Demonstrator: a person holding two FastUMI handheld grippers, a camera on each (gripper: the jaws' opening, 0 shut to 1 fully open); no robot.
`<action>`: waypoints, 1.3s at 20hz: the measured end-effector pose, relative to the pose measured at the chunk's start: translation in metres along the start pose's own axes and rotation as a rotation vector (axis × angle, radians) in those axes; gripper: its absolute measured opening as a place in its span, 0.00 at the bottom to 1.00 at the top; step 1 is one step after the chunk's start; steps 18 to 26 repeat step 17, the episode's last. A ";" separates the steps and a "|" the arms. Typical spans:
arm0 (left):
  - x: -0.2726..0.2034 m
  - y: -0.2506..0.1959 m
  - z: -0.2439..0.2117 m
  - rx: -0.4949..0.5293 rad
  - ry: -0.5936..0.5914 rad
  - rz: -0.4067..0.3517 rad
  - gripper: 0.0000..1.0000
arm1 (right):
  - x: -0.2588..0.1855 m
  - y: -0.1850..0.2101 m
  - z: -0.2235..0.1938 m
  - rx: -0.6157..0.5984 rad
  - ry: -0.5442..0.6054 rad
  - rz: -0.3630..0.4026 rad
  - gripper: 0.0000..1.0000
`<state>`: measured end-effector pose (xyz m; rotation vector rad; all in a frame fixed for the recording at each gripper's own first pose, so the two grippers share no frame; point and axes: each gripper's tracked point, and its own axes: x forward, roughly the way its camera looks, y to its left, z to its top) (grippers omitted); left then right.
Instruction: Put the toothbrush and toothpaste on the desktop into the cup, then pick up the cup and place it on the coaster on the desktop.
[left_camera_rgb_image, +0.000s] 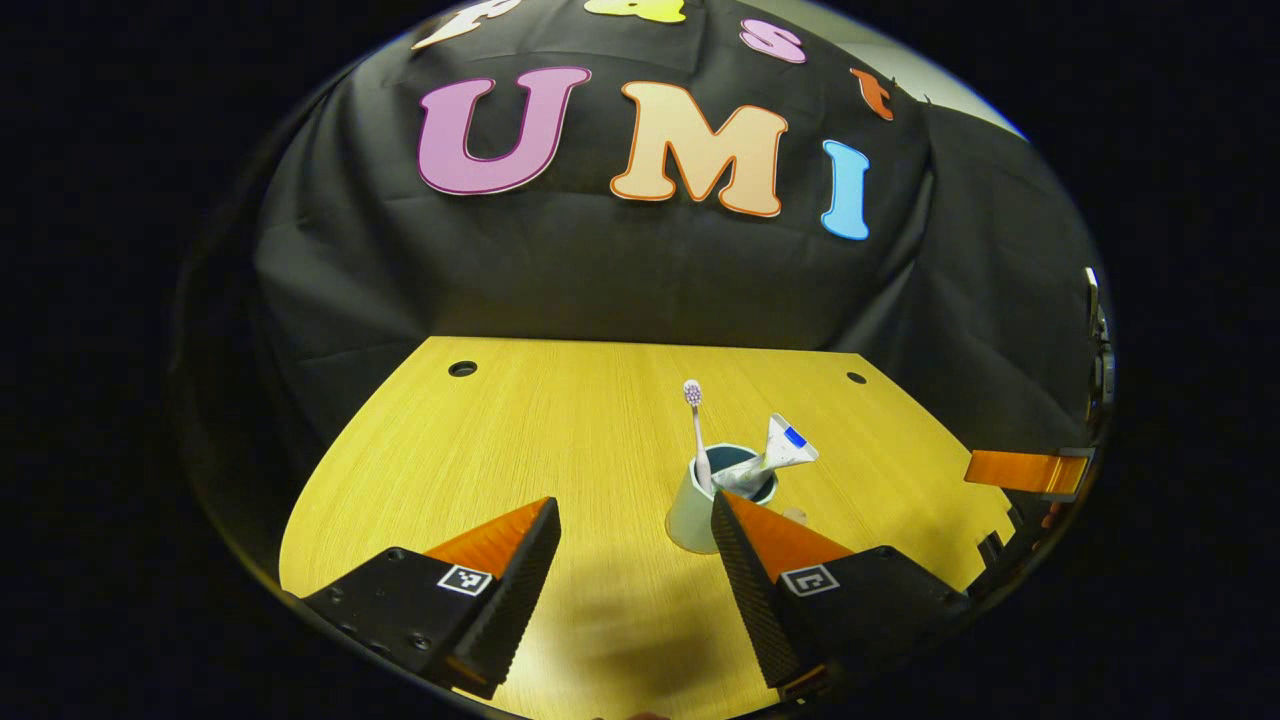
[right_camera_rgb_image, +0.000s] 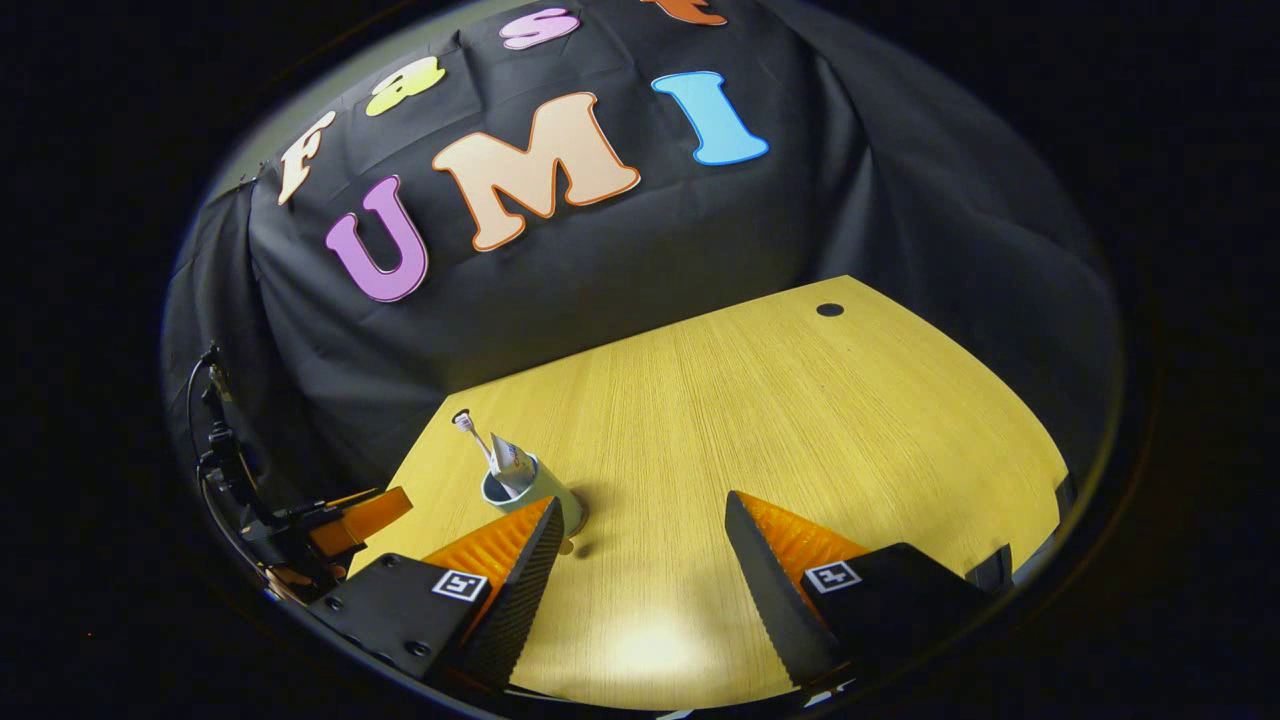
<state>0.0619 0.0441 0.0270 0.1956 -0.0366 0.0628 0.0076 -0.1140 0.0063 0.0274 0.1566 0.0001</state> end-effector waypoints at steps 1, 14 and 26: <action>0.000 0.000 -0.001 -0.003 0.002 -0.001 0.89 | -0.001 0.000 0.000 0.003 0.000 -0.002 0.99; 0.008 -0.007 -0.003 0.013 0.015 -0.043 0.89 | -0.005 -0.005 0.001 0.031 -0.019 -0.047 0.99; 0.008 -0.011 -0.002 0.029 0.015 -0.064 0.88 | -0.007 -0.008 0.001 0.039 -0.030 -0.068 0.99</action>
